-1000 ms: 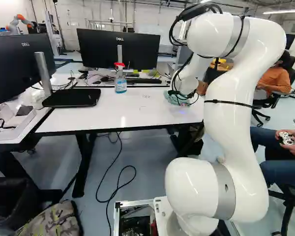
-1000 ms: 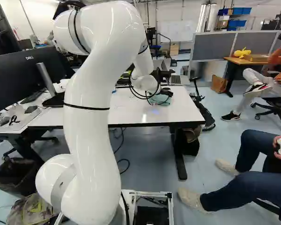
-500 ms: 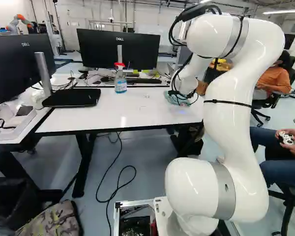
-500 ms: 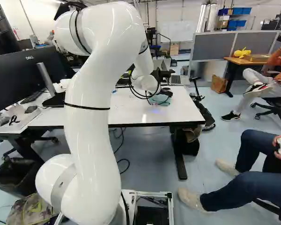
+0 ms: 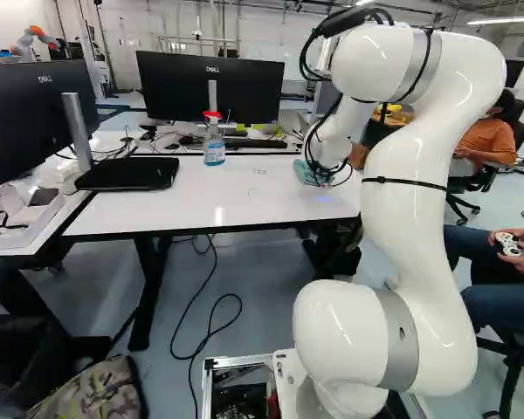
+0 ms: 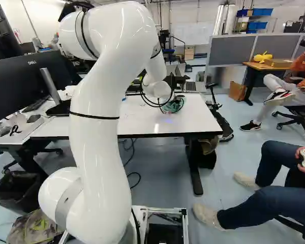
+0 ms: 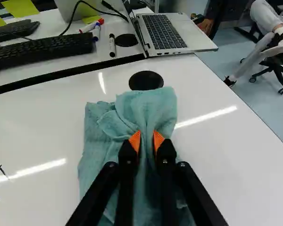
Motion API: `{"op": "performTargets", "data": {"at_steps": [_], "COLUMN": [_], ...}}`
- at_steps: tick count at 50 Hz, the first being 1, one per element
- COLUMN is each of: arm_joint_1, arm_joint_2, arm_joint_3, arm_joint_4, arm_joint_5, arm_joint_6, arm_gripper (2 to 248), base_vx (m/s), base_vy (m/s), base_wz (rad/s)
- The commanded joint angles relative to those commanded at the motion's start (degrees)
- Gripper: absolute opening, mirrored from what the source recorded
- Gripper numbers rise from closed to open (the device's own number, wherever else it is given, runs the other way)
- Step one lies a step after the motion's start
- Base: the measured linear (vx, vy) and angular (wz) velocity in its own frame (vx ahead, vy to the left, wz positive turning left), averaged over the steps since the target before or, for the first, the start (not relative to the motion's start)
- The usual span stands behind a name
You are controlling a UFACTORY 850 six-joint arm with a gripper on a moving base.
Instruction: Clean the table with the green towel
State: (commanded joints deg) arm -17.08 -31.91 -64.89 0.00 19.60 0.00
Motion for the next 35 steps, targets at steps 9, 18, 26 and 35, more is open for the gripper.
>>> {"op": "performTargets", "data": {"at_steps": [9, 18, 26, 35], "arm_joint_1": [0.00, 0.00, 0.09, 1.10], "arm_joint_2": [0.00, 0.53, 1.53, 2.39], "arm_joint_3": [0.00, 0.15, 0.37, 0.24], "arm_joint_4": [0.00, 0.00, 0.00, 0.00], "arm_joint_5": [0.00, 0.00, 0.00, 0.00], "arm_joint_6": [0.00, 0.00, 0.00, 0.00], "arm_gripper": [37, 31, 31, 31], "base_vx": [0.000, 0.000, 0.000, 0.000], "base_vy": [0.000, 0.000, 0.000, 0.000], "base_wz": [0.000, 0.000, 0.000, 0.000]}}
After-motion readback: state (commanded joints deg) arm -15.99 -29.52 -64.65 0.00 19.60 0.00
